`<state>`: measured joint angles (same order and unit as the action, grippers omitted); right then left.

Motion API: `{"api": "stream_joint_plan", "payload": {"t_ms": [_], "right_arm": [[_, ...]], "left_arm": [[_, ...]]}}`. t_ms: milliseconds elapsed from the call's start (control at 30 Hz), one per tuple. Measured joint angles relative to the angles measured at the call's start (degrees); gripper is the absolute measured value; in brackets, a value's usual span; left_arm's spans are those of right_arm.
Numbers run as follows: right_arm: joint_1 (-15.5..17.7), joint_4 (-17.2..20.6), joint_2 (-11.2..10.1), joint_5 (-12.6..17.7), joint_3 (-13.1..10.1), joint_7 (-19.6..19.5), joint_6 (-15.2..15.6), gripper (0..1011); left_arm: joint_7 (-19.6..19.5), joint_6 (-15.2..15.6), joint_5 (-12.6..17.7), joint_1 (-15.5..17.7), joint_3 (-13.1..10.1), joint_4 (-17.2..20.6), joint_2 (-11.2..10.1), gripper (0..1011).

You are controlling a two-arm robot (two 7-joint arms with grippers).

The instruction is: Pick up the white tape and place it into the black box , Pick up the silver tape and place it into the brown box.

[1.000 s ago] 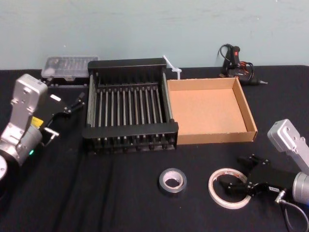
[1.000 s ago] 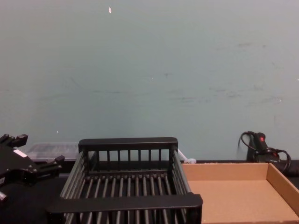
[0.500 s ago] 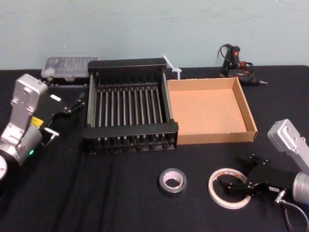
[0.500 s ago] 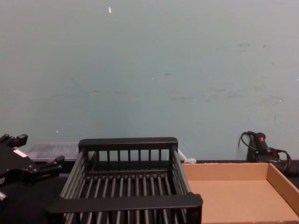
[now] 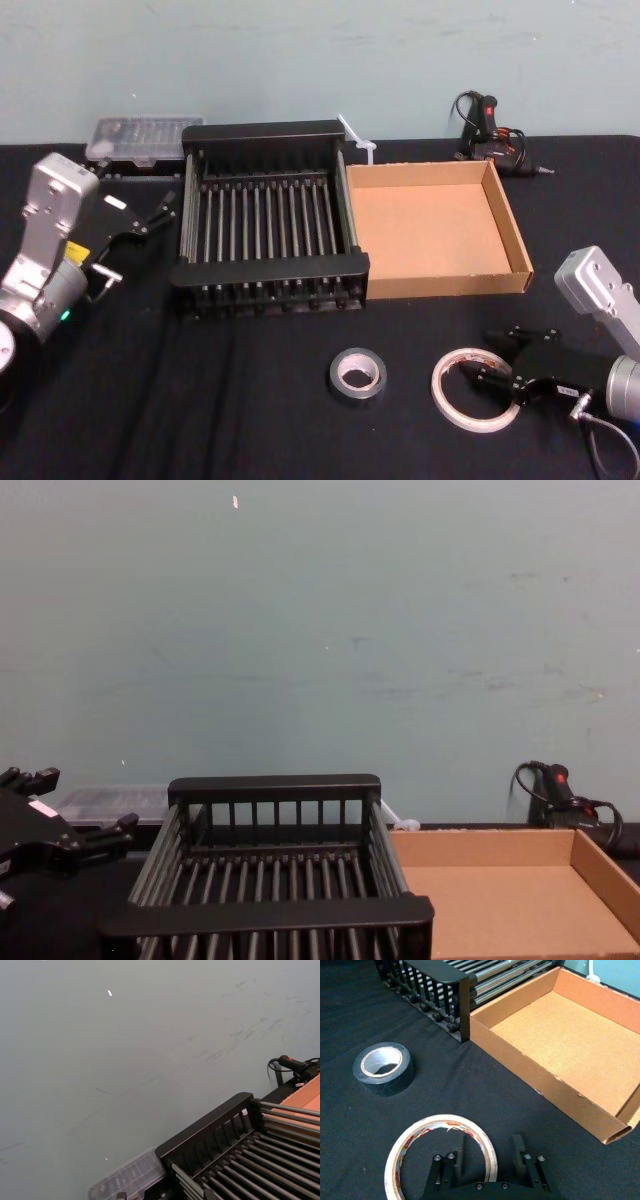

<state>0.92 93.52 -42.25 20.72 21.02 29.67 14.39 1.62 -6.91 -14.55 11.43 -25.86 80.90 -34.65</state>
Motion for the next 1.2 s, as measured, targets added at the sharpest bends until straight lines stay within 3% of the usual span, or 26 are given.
{"api": "stream_joint_plan", "payload": {"t_ms": [267,533,1200], "right_arm": [[0.0,0.0,0.0,0.0,0.0,0.0,0.0,403],[0.0,0.0,0.0,0.0,0.0,0.0,0.0,121],[0.0,0.0,0.0,0.0,0.0,0.0,0.0,95]], "left_arm": [[0.0,0.0,0.0,0.0,0.0,0.0,0.0,1001],[0.0,0.0,0.0,0.0,0.0,0.0,0.0,1001],[0.0,0.0,0.0,0.0,0.0,0.0,0.0,1001]]}}
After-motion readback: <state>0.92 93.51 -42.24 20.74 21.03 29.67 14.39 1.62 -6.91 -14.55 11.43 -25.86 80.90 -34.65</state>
